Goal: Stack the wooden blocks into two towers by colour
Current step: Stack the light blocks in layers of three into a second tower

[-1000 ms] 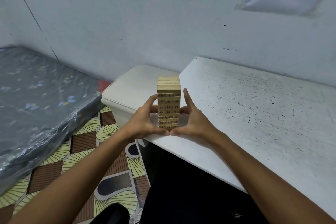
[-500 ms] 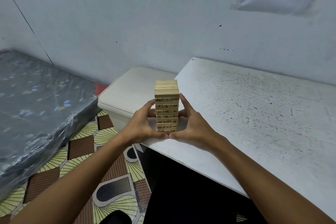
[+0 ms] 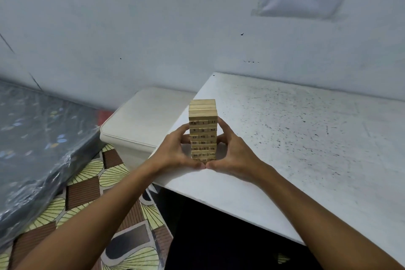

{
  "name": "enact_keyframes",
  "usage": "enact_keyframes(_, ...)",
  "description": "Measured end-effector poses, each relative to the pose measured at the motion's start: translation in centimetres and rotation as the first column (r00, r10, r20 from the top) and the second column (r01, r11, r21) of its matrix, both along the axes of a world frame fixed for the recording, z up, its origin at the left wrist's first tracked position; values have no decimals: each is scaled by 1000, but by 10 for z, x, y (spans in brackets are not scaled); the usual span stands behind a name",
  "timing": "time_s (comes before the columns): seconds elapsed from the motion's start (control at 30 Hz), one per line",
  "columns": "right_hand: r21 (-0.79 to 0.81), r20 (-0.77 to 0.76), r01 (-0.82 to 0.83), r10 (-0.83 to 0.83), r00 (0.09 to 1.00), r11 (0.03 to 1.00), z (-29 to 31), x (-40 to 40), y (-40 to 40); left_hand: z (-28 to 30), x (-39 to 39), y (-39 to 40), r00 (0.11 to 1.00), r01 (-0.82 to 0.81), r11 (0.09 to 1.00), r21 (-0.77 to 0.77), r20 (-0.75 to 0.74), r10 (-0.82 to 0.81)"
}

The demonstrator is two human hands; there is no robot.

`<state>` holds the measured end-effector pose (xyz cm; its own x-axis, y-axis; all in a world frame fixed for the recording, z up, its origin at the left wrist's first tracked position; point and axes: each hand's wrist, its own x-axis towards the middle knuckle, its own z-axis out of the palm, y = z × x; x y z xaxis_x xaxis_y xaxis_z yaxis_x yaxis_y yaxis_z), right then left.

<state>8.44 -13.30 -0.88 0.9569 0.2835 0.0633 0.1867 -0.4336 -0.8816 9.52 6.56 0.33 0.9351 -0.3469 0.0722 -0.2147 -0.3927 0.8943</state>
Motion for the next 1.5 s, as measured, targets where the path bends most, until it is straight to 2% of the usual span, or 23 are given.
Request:
enact_keyframes(0.77, 44, -4, 234, -234, 972, 971, -11, 1, -105, -8, 54, -111, 959, 270, 961, 62, 72, -274)
enact_keyframes(1.5, -12, 22, 372, -371, 928, 928, -9, 75, -165, -11, 151, -181, 931, 358, 931, 65, 53, -361)
